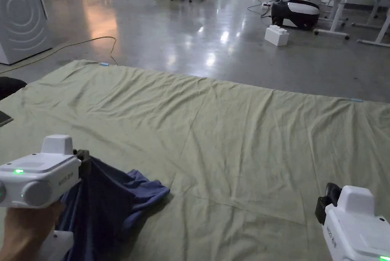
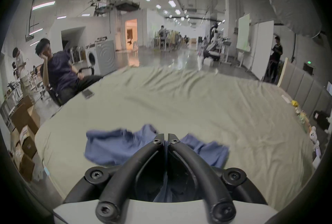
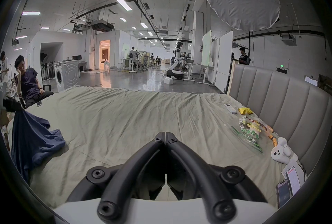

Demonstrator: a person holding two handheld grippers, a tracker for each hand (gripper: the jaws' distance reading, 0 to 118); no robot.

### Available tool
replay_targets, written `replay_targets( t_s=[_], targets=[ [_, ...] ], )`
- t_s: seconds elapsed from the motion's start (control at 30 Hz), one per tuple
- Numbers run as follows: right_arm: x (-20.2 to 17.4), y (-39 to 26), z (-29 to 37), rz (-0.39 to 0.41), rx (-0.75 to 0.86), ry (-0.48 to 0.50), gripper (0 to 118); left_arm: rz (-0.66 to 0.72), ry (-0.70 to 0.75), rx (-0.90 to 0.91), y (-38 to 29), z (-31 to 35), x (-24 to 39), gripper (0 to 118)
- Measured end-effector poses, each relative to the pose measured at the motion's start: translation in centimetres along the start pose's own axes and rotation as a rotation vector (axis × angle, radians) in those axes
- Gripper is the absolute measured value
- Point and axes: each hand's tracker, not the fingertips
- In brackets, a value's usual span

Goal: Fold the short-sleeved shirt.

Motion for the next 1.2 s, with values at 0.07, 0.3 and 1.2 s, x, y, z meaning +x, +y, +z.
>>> replay_targets(
  t_s=[0.07,0.3,1.2],
  targets=[
    [0.4,0.3,0.3,-0.003,0.009,-0.004,0,-0.035,-0.028,0.064,2.4,1.3,2.1,3],
    [2.6,1.1,1.5,-0.024,0.043,-0.038,0,-0.116,-0.179,0.227,9.5,5.3,9.6,3],
    [13.2,-0.5,6.3,-0.099,0.027,-0.255,0,-0.208,-0.768,-0.134,-5.5,4.5,40.3,6]
  ],
)
